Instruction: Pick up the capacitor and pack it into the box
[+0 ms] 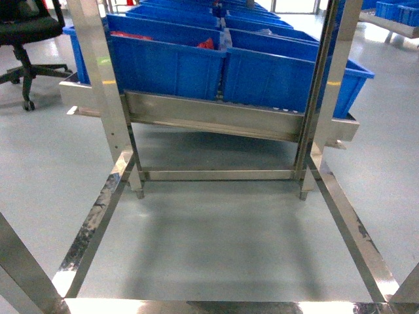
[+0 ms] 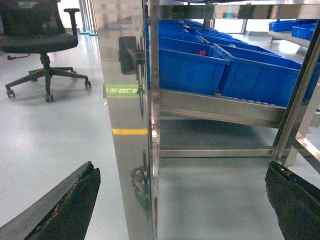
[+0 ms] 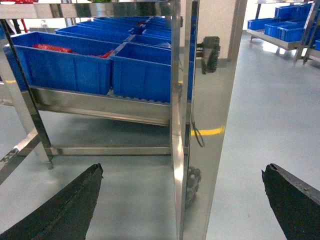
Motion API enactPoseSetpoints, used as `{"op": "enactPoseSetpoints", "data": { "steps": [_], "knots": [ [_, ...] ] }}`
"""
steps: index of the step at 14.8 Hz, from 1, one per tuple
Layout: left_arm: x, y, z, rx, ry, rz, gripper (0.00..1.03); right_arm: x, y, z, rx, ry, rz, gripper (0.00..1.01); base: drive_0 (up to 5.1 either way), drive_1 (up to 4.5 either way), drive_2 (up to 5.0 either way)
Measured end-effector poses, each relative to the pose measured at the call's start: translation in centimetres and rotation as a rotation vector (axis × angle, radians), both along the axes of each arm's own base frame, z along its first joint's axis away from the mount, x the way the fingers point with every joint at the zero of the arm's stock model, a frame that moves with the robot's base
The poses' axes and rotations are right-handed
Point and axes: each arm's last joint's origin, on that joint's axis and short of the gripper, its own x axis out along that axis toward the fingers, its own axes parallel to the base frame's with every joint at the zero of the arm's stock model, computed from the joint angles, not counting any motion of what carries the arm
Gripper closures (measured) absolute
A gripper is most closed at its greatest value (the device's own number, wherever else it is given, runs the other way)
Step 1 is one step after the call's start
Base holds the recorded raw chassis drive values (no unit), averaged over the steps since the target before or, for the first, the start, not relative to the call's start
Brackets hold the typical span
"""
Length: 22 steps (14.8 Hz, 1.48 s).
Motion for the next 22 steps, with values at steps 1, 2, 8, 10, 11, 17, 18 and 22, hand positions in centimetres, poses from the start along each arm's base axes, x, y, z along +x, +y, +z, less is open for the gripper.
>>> {"op": "enactPoseSetpoints", "data": {
  "steps": [1,2,8,10,11,17,18,22],
  "knots": [
    [0.0,0.0,0.0,0.0,0.0,0.0,0.05,0.0,0.0,0.0,0.0,0.0,0.0,0.03,0.0,0.0,0.0],
    [0.0,0.0,0.0,0.0,0.0,0.0,0.05,0.0,0.0,0.0,0.0,0.0,0.0,0.03,0.0,0.0,0.0],
    [0.0,0.0,0.0,0.0,0.0,0.0,0.05,0.0,0.0,0.0,0.0,0.0,0.0,0.03,0.0,0.0,0.0],
    [0.0,0.0,0.0,0.0,0.0,0.0,0.05,0.0,0.0,0.0,0.0,0.0,0.0,0.03,0.0,0.0,0.0],
    [0.0,0.0,0.0,0.0,0.0,0.0,0.05,0.0,0.0,0.0,0.0,0.0,0.0,0.03,0.0,0.0,0.0],
    [0.0,0.0,0.0,0.0,0.0,0.0,0.05,0.0,0.0,0.0,0.0,0.0,0.0,0.03,0.0,0.0,0.0],
    [0.0,0.0,0.0,0.0,0.0,0.0,0.05,0.0,0.0,0.0,0.0,0.0,0.0,0.03,0.0,0.0,0.0],
    [0.0,0.0,0.0,0.0,0.0,0.0,0.05,0.0,0.0,0.0,0.0,0.0,0.0,0.03,0.0,0.0,0.0]
  ]
}}
